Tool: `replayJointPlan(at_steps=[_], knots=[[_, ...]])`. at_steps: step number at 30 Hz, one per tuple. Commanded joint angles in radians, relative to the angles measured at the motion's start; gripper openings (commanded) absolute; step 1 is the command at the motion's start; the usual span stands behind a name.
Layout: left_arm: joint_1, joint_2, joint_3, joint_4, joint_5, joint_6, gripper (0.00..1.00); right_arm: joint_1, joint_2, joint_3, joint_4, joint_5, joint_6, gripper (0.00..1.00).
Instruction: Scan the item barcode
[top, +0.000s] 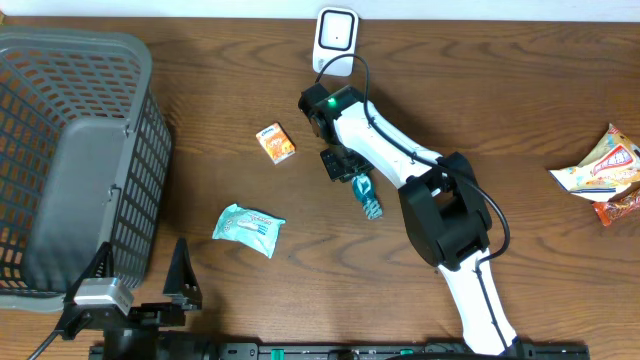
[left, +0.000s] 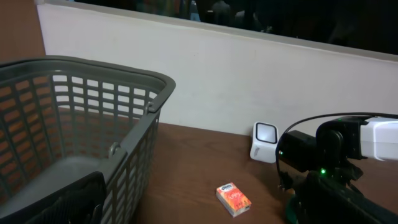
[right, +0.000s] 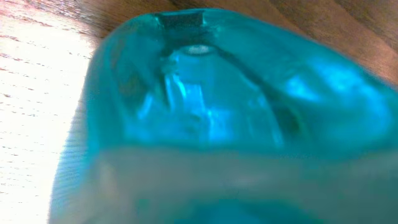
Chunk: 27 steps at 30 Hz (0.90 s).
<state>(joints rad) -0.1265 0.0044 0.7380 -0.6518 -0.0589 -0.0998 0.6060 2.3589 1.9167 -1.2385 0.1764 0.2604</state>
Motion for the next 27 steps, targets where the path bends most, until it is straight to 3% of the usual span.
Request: replayJointPlan(at_steps=[1,10,13,15,18,27], knots=[[-0.004,-0.002,-0.001,0.002,-0.006,0.016,0.98,-0.005,-0.001,0.002,-0.007,0.037,0.008,0.25],[-0.004,-0.002,-0.001,0.002,-0.006,0.016,0.98,-0.005,-0.003,0.002,-0.012,0.050,0.009,0.42],[-0.004,-0.002,-0.001,0.002,-0.006,0.016,0.98,-0.005,-0.010,0.011,-0.034,0.032,0.009,0.41],[-0.004,-0.002,-0.001,0.002,-0.005,0.016,0.98,-0.005,-0.026,0.036,-0.071,0.008,0.009,0.31],[-0.004,-0.002,-0.001,0.002,-0.006,0.016,0.98,-0.005,-0.058,0.063,-0.102,-0.010,0.009,0.25],[-0.004,-0.002,-0.001,0.002,-0.005,0.016,0.98,-0.005,-0.090,0.066,-0.131,-0.078,0.008,0.29]])
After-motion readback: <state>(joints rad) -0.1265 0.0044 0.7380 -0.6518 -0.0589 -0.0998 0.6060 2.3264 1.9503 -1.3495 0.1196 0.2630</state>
